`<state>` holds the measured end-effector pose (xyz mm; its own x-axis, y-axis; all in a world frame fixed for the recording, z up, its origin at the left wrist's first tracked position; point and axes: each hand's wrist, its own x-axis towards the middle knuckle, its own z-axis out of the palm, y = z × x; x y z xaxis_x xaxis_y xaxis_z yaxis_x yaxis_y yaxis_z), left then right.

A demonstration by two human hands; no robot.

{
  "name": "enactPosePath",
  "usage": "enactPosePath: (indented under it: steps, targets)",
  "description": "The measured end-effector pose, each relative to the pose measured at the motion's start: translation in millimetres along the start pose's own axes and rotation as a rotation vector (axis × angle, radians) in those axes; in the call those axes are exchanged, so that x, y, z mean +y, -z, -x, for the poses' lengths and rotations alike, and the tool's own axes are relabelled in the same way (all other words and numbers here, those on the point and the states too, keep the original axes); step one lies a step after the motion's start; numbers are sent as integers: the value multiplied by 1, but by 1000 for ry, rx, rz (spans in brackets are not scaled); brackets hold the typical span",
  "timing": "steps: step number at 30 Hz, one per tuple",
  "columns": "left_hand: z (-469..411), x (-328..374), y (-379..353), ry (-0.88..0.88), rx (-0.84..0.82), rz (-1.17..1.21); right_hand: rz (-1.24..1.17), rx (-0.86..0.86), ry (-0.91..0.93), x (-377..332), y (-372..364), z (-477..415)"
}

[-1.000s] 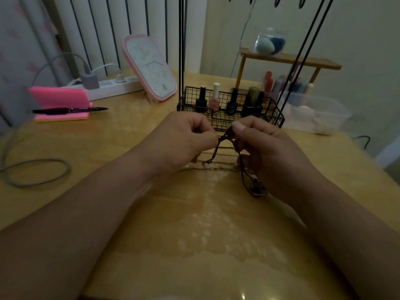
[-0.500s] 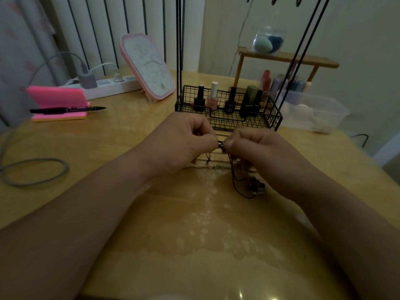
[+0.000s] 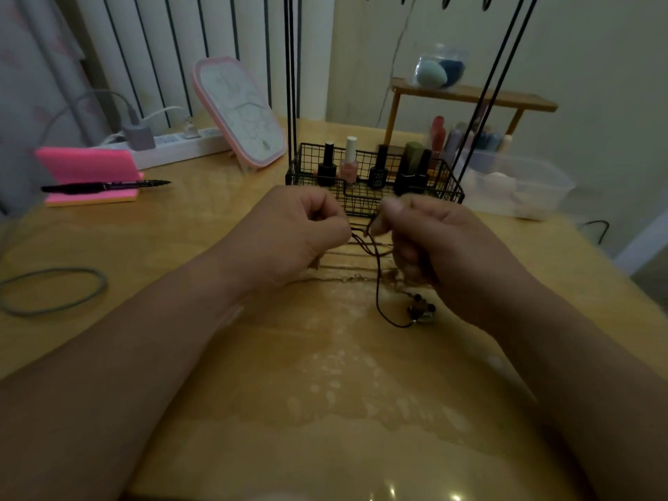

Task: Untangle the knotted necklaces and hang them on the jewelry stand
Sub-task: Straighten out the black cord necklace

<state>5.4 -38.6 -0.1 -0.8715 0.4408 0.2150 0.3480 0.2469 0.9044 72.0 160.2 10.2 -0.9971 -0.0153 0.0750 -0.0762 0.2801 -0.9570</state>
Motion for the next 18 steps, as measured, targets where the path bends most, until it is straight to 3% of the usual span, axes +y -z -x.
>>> enactPosePath:
  steps: [3, 6, 12, 18]
  targets:
    - [0, -2, 1, 25, -9, -1, -380, 16, 41, -7, -2, 0]
    - [2, -1, 0, 17, -77, -18, -520, -20, 115, -11, 0, 0]
    - [9, 6, -15, -40, -373, 2, -274, -58, 202, -14, -1, 1]
    - [8, 12, -12, 59, -282, 257, -144, 108, 99, -6, -2, -6]
